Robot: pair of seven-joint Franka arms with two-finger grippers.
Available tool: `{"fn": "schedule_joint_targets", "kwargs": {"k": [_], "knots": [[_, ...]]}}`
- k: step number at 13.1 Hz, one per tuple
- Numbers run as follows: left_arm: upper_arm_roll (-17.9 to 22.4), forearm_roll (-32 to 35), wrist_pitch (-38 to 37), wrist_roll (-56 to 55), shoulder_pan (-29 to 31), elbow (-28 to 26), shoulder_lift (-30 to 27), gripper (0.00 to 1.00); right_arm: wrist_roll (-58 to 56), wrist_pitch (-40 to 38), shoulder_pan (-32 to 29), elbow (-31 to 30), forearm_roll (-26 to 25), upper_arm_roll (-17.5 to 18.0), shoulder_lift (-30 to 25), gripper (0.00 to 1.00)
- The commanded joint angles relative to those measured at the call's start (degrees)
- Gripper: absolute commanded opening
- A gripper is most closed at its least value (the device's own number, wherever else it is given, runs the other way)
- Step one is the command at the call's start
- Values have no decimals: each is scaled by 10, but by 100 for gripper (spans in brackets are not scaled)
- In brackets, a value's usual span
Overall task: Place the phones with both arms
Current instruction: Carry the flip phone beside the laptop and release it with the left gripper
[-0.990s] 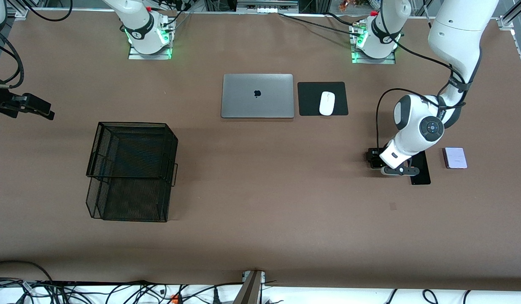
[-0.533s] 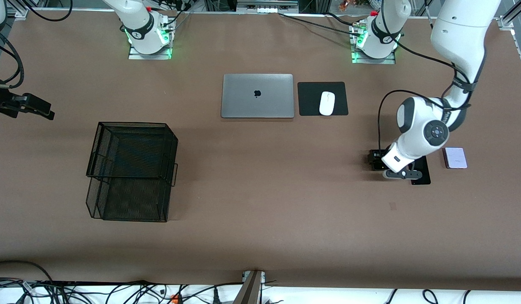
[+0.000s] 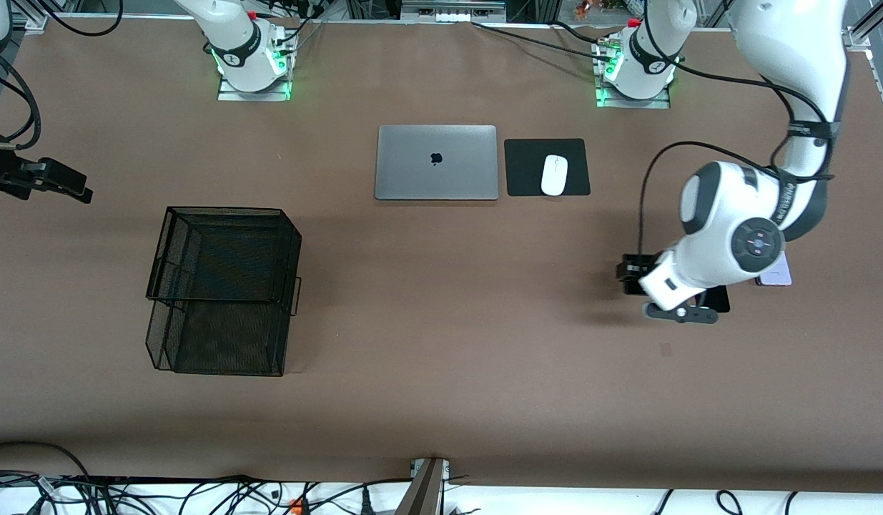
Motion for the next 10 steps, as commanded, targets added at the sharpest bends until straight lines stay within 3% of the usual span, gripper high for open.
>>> {"fn": "schedule_joint_targets", "kwargs": {"k": [1, 4, 10], "knots": [[6, -9, -18, -75, -69, 41, 14, 20, 8, 4, -4, -8, 2, 5, -6, 100], [6, -10, -14, -165, -134, 69, 40, 20, 7, 4, -4, -8, 3, 5, -6, 100], [4, -18, -9, -272, -246, 207, 160, 20, 7, 4, -4, -7, 2, 3, -7, 100]]}}
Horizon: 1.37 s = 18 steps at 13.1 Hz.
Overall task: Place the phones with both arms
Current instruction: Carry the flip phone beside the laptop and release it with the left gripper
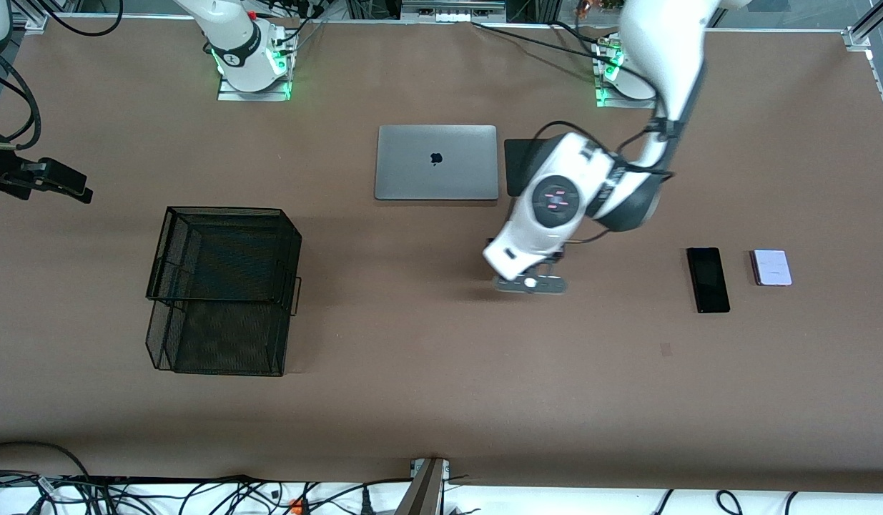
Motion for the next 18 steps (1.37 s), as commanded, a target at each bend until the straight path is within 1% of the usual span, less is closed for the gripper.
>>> {"fn": "schedule_joint_targets", "kwargs": {"k": [1, 4, 5, 6, 8, 11, 12, 13, 14, 18], "knots": [[10, -16, 4, -34, -47, 97, 75, 20, 7, 4, -4, -7, 3, 3, -7, 100], [10, -19, 83, -61, -66, 94, 101, 21, 7, 4, -4, -7, 3, 3, -7, 100], [10, -18, 102, -64, -76, 94, 112, 24, 8, 4, -4, -7, 2, 3, -7, 100], [10, -17, 121, -64, -89, 92, 120, 25, 7, 4, -4, -7, 2, 3, -7, 100], [10, -15, 143, -64, -106, 91, 136, 25, 7, 4, -4, -7, 3, 3, -7, 100], [10, -11, 177, -62, -115, 89, 161, 26, 7, 3, -4, -7, 2, 3, -7, 100], [10, -10, 180, -62, -115, 89, 164, 33, 7, 3, -4, -7, 2, 3, -7, 100], [10, -10, 180, -62, -115, 89, 164, 52, 7, 3, -4, -7, 2, 2, -7, 100], [10, -11, 180, -64, -115, 89, 161, 100, 7, 3, -4, -7, 2, 3, -7, 100], [10, -10, 167, -61, -110, 89, 146, 100, 7, 4, -4, -7, 2, 2, -6, 100]]}}
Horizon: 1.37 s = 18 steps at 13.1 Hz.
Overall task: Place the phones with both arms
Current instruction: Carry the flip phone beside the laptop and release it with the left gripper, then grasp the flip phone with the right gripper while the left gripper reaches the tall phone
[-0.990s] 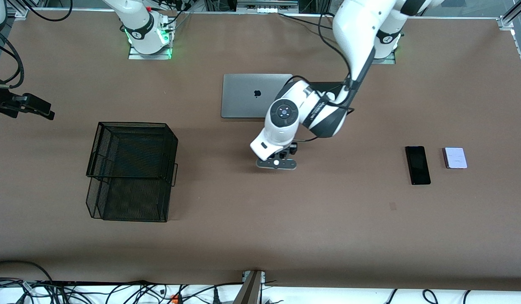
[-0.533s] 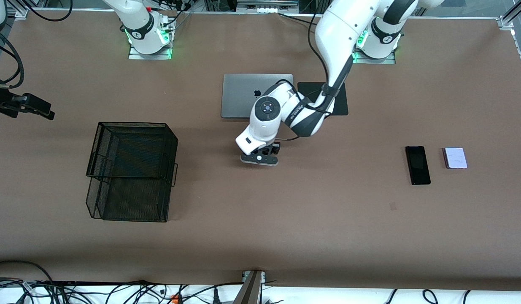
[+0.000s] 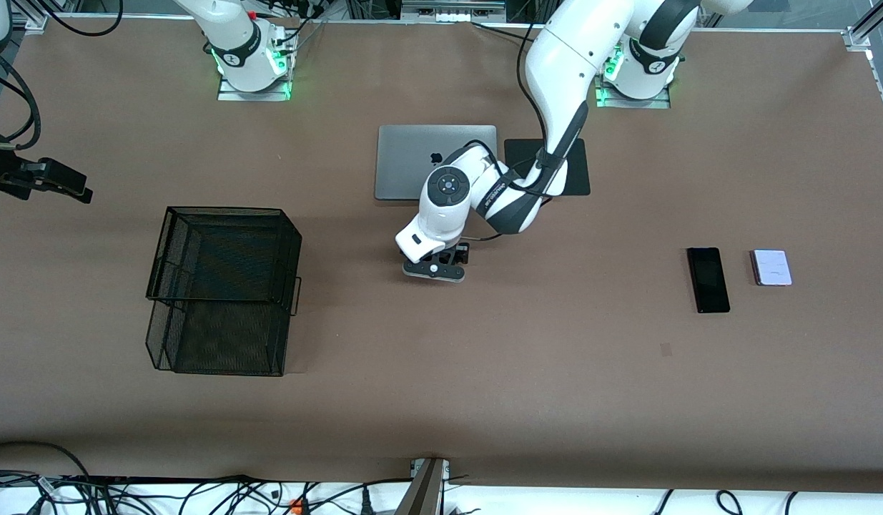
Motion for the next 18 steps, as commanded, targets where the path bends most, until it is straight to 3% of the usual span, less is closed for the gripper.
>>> {"fn": "schedule_joint_targets", "kwargs": {"k": [1, 7, 11, 14, 16, 18], "knots": [[7, -9, -31, 4, 2, 7, -18, 100, 7, 5, -4, -7, 2, 3, -5, 100], [20, -6, -205, 8, 79, 13, -112, 100, 7, 5, 3, -7, 3, 8, -3, 100], [20, -6, -305, 45, 160, 14, -170, 100, 13, 24, 80, -5, 2, 10, 23, 100], [27, 0, -353, 66, 218, 12, -191, 100, 124, 40, 165, -4, 1, 11, 59, 100], [27, 70, -365, 105, 243, 6, -196, 100, 187, 85, 229, -4, 3, 12, 90, 100], [26, 193, -366, 116, 255, -9, -200, 100, 259, 135, 298, 14, 1, 12, 136, 100]]}}
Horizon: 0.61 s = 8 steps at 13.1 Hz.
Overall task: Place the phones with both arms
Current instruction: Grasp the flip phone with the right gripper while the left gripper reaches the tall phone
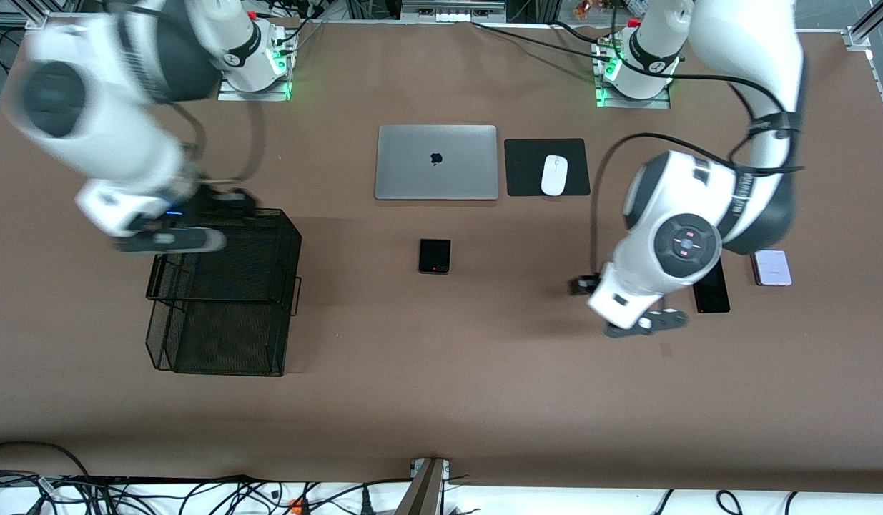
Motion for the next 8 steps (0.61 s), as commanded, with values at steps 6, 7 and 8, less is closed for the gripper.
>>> {"fn": "schedule_joint_targets", "kwargs": {"k": [6, 7, 8], "knots": [[-10, 96, 2, 83, 82, -85, -21, 100, 351, 76, 217, 213, -4, -8, 237, 100], [-10, 96, 3, 89, 91, -95, -22, 100, 372, 98, 229, 212, -4, -7, 250, 100], [-14, 94, 20, 90, 102, -120, -34, 100, 379, 107, 236, 210, -4, -7, 261, 100]]}}
